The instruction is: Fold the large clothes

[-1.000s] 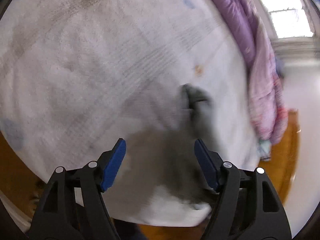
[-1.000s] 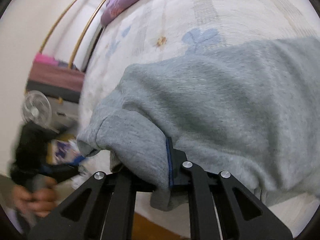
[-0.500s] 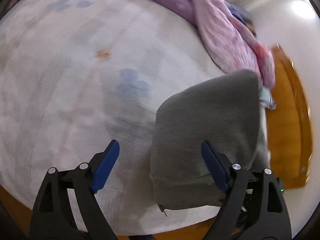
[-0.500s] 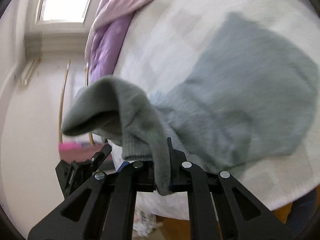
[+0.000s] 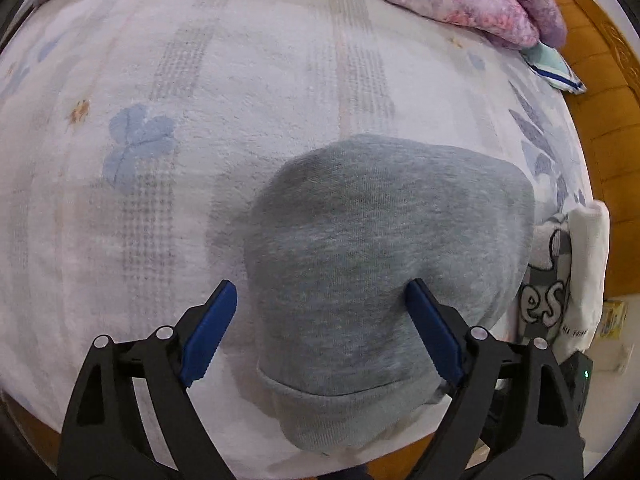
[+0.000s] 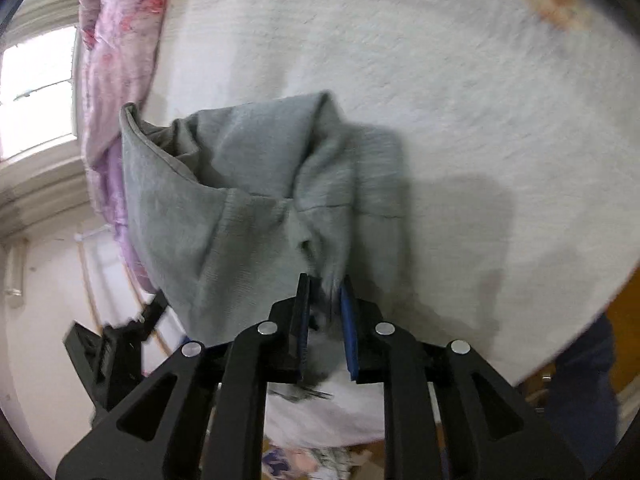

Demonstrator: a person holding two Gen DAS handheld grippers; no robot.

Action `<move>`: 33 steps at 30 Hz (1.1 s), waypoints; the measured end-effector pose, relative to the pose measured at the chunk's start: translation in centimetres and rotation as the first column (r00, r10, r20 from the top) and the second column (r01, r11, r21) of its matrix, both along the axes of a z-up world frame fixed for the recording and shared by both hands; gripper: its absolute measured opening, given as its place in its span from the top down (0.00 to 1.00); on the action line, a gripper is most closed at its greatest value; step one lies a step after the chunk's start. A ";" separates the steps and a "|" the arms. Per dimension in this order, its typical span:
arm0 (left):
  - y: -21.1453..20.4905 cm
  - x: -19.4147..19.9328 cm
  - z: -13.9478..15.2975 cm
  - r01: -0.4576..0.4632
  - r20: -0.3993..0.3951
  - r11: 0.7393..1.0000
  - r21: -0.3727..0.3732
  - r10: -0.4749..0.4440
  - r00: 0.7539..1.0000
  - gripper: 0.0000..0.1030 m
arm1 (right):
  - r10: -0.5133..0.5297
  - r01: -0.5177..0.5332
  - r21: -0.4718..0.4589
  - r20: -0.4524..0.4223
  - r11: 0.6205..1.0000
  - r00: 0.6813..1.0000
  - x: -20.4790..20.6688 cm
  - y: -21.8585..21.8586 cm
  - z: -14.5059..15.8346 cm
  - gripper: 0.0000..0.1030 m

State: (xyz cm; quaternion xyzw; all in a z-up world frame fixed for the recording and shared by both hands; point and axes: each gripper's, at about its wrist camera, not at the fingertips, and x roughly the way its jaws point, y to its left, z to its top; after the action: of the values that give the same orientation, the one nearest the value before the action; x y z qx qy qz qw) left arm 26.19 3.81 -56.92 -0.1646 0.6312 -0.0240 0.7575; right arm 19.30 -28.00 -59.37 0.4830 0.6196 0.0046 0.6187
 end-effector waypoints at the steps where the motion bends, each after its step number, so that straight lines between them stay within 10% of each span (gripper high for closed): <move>1: 0.0 0.0 0.3 0.003 0.005 1.000 -0.023 -0.003 1.000 0.16 | 0.046 -0.045 -0.037 0.029 0.998 0.999 0.5 -0.1 1.0 0.85; 7: -1.4 0.7 -1.1 0.052 -0.054 0.999 -0.001 -0.052 0.997 0.16 | 0.339 -0.281 -0.221 0.292 0.934 0.894 6.4 3.2 9.0 0.85; 11: -2.1 1.7 -1.9 0.060 -0.078 0.998 0.009 -0.060 0.995 0.16 | 0.411 -0.333 -0.267 0.334 0.904 0.848 10.8 5.8 7.6 0.88; 19: -3.1 3.0 -4.3 0.089 -0.135 0.995 0.054 -0.082 0.988 0.07 | 0.498 -0.453 -0.350 0.044 0.820 0.866 14.1 6.2 -2.3 1.00; 25: -3.5 3.7 -5.0 0.092 -0.136 0.994 0.057 -0.083 0.987 0.04 | 0.469 -0.441 -0.282 0.035 0.852 0.883 14.7 4.8 -3.6 1.00; 28: -2.8 3.6 -5.1 0.076 -0.141 0.997 0.025 -0.072 0.987 0.04 | 0.427 -0.400 -0.240 0.071 0.885 0.902 13.0 3.8 -1.0 0.81; 31: -2.6 3.5 -5.1 0.092 -0.142 0.996 0.021 -0.088 0.986 0.04 | 0.314 -0.292 -0.230 0.064 0.928 0.947 9.2 1.9 0.6 0.25; 33: -2.4 3.5 -5.1 0.101 -0.142 0.995 0.021 -0.097 0.985 0.04 | 0.270 -0.260 -0.184 0.032 0.948 0.962 7.0 1.1 -0.1 0.24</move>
State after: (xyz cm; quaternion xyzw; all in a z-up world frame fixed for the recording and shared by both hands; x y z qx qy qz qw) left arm 29.71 1.38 -62.04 -0.1238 0.6909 -0.0409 0.7111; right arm 26.27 -26.89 -59.49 0.3379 0.6589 0.0463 0.6705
